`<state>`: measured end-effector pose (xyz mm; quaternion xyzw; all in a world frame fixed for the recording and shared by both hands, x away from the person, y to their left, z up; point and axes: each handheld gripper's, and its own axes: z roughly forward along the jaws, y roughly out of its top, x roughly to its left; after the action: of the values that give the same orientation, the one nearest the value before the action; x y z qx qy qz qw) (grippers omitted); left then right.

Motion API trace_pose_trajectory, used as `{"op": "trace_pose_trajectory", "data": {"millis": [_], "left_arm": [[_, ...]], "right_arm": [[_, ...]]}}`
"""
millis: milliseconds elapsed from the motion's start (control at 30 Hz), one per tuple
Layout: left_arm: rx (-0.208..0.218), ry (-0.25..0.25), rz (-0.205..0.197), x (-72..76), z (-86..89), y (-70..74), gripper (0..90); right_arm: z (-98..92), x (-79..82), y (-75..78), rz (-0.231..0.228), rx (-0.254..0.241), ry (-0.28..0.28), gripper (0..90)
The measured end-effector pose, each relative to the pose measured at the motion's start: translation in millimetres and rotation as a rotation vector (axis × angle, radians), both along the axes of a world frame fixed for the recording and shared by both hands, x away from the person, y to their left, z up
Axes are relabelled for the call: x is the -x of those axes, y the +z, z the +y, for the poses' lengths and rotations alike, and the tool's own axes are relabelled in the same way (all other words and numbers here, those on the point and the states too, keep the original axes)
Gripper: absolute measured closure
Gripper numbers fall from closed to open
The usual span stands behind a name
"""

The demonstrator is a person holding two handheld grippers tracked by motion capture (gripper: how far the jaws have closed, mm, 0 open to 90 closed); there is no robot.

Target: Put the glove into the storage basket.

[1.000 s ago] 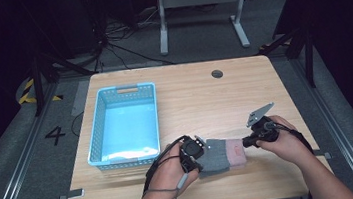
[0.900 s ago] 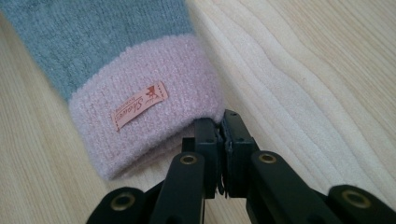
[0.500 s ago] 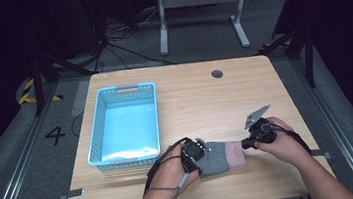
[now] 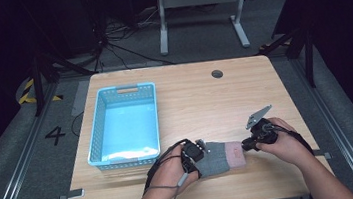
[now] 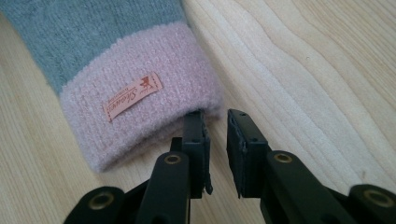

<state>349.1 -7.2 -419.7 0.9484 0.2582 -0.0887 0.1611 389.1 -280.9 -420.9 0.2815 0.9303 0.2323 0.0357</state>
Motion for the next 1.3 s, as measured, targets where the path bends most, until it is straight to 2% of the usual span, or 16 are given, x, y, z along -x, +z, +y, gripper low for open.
{"op": "trace_pose_trajectory", "data": {"millis": [300,733,1067,1300], "left_arm": [[0.030,0.005,-0.042,0.8,6.4,14.3,61.8],[0.092,0.013,-0.094,-1.5,9.2,30.9,56.0],[0.101,-0.009,-0.117,-4.8,2.0,34.7,53.4],[0.107,-0.036,-0.148,-11.3,-7.5,41.1,49.7]], "right_arm": [[-7.5,1.4,6.9,-0.013,-0.006,-0.020,76.5],[-24.7,5.9,12.6,-0.017,-0.037,-0.068,72.8],[-33.9,9.8,15.3,-0.011,-0.055,-0.095,70.4],[-42.8,13.5,17.2,-0.011,-0.075,-0.125,67.4]]}}
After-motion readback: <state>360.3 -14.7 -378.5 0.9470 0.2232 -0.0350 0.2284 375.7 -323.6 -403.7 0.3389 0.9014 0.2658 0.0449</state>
